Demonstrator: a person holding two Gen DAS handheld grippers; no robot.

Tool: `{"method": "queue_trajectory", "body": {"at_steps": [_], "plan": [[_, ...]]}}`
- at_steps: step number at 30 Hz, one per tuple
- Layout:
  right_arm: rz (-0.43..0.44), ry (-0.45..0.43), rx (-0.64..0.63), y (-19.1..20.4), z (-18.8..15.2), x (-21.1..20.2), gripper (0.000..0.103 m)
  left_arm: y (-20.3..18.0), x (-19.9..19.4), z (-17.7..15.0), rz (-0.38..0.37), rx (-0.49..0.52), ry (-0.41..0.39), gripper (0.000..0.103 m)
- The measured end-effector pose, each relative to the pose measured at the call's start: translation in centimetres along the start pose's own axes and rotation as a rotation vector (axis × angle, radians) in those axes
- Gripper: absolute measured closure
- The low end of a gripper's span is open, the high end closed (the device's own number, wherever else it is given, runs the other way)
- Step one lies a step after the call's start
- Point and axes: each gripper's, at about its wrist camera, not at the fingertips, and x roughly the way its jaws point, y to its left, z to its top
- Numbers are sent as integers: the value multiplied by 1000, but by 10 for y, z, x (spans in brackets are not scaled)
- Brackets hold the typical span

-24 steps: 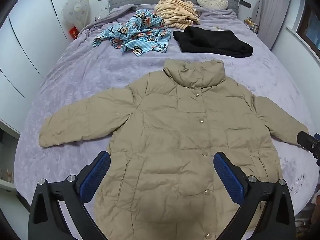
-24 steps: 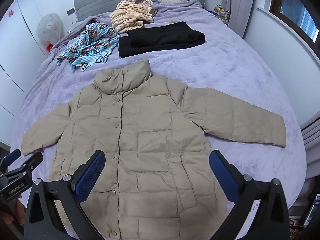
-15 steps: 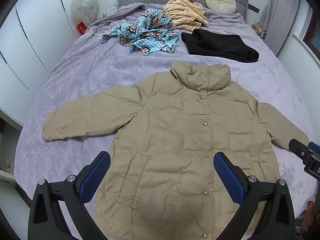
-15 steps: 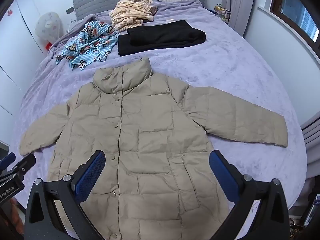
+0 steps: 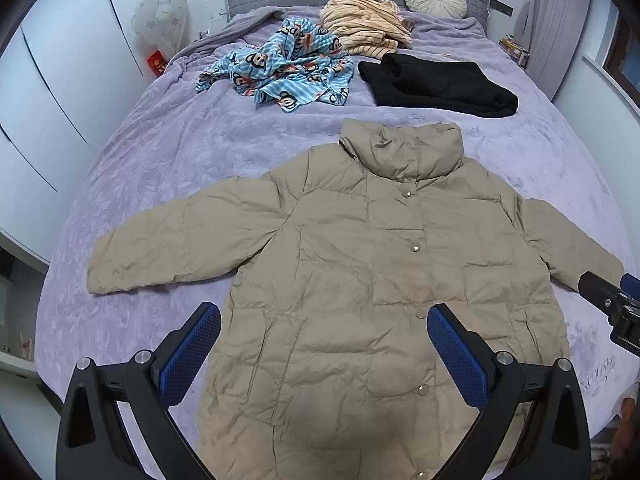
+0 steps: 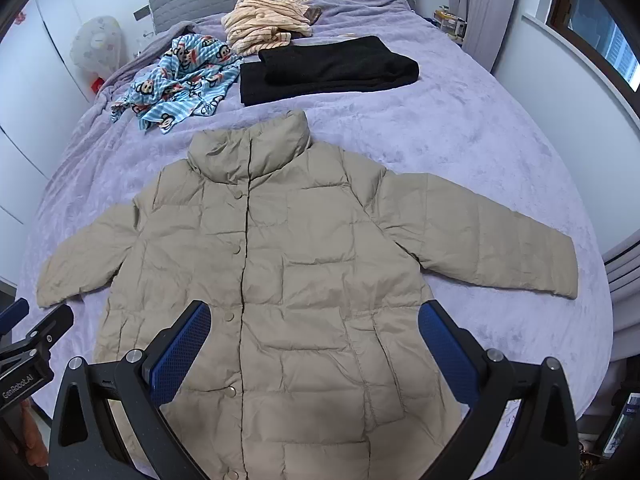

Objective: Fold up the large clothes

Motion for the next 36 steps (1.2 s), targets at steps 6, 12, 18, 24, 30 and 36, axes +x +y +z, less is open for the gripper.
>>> {"method": "queue_trajectory", "body": {"at_steps": [6,12,18,24,30,36], "plan": [[-4,3,9,-2,1,3,0,-8,2,3,17,29,-1,0],[-5,6,6,-3,1,5,0,-11,3,5,2,23,-3,0],[-5,9,-3,-1,2,7,0,-9,5,6,5,15,3,0],[-6,14,-6,1,4,8,0,-7,9,7,13,8,16,0],[-5,14,-7,2,4,9,0,-9,11,8,15,14,20,0],[-4,16,-5,2,5,10,0,-10,13,8,22,13,27,0]]}}
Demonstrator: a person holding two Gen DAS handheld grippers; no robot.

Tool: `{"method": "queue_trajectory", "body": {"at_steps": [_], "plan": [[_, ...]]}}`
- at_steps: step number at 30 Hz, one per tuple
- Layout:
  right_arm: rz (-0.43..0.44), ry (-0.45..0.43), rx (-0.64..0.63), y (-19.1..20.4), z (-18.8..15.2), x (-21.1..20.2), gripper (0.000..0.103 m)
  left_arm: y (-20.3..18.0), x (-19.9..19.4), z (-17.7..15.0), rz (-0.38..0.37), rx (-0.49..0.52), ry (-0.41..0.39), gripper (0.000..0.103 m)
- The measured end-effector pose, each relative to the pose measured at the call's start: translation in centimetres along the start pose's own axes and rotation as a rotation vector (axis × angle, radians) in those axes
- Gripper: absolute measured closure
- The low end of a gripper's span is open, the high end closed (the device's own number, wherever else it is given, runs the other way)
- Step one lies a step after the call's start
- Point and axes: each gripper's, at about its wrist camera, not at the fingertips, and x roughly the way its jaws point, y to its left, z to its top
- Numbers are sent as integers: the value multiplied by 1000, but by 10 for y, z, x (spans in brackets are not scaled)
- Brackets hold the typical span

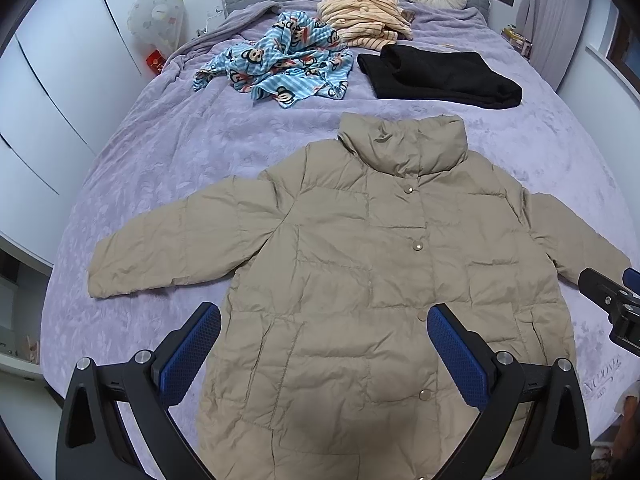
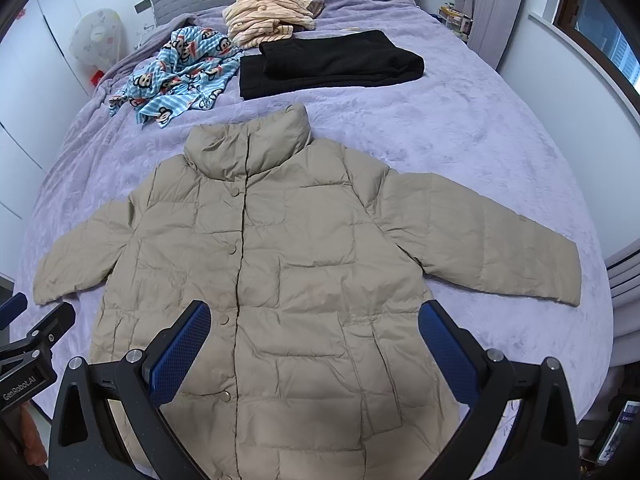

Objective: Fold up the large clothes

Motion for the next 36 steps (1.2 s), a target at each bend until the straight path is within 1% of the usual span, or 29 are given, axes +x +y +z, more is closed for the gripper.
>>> {"method": "queue_trajectory", "body": {"at_steps": [36], "plan": [[0,3,-4,-2,2,2,0,4,6,-4,-4,-4,9,0]]}}
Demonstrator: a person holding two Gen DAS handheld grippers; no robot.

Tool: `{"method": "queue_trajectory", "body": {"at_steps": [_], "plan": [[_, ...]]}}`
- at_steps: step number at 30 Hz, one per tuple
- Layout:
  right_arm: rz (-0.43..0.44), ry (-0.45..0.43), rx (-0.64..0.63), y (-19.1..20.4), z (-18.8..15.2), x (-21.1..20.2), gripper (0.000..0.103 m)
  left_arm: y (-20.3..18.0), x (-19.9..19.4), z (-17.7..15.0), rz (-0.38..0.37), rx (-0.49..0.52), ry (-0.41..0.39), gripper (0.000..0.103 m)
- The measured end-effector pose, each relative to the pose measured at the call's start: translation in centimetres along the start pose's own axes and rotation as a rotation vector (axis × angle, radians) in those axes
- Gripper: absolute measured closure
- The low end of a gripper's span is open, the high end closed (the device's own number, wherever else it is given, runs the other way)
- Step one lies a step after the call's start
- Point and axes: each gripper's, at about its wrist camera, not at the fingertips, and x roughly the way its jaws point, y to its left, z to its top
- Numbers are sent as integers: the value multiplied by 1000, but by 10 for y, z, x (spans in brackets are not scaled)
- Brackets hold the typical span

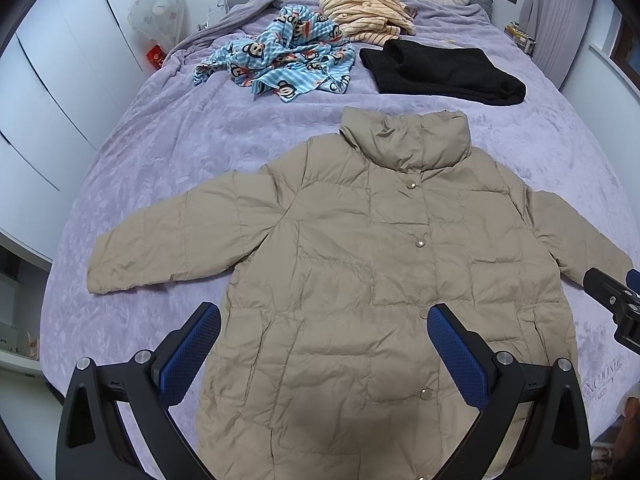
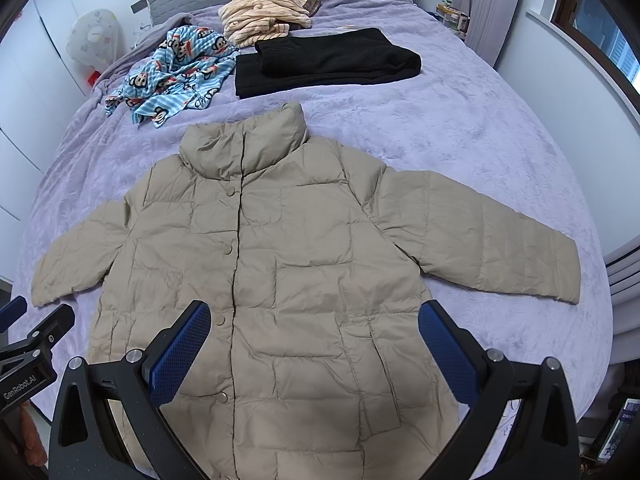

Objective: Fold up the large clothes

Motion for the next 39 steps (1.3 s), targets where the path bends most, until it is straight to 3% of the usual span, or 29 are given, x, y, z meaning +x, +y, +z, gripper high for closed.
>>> {"method": "queue_trajectory", "body": {"at_steps": [39], "plan": [[-22,15,-2,0,-1,7,0,-3,7,-1,-20,-3,20,0]]}}
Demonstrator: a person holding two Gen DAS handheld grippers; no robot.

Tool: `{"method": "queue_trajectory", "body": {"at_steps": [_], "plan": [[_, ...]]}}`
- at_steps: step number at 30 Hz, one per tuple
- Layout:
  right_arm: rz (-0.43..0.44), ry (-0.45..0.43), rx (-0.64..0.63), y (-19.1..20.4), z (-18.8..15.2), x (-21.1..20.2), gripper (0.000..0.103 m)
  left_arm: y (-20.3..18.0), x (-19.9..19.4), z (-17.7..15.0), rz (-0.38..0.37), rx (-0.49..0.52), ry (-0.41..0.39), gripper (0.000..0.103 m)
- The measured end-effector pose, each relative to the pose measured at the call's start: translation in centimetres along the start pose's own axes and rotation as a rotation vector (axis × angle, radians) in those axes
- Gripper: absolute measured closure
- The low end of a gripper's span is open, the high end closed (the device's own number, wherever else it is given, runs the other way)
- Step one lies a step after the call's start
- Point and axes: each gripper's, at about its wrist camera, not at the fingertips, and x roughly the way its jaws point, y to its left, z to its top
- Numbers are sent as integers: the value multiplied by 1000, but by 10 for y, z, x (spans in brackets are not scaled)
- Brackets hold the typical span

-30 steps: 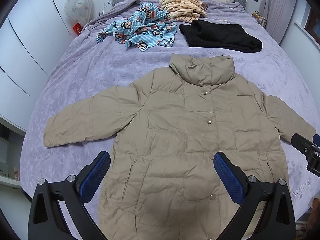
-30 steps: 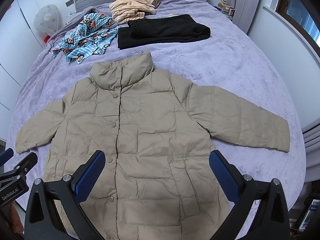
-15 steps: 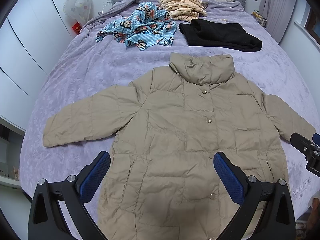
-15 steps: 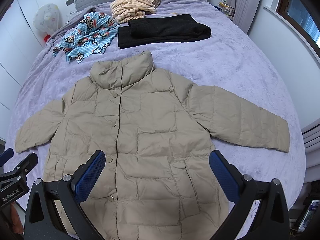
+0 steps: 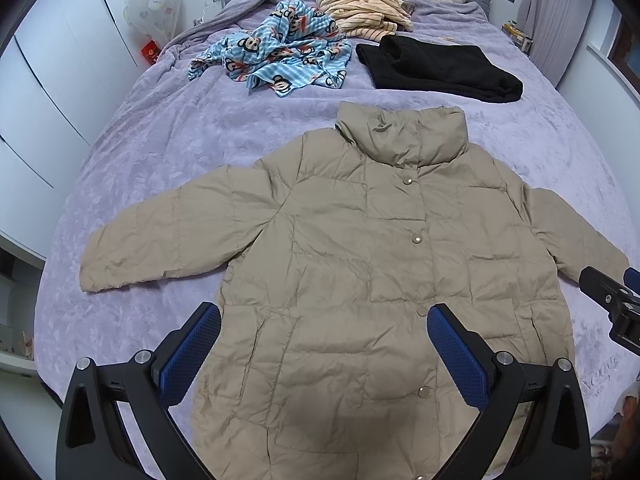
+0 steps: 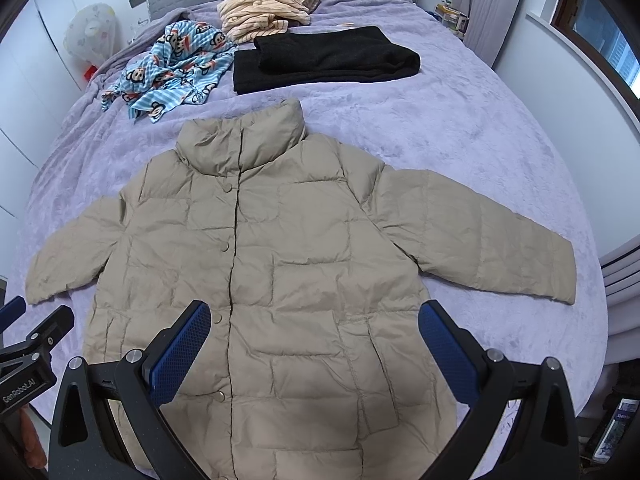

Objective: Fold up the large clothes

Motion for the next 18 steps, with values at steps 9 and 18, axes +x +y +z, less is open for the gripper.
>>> {"method": "queue_trajectory", "body": {"at_steps": [9,18], "plan": [[-34,18,-1,6,-1,-2,0,8,4,2,-32,0,8,0],[-58,47,-1,18,-3,2,0,26,16,2,-58,-22,17,0]]}}
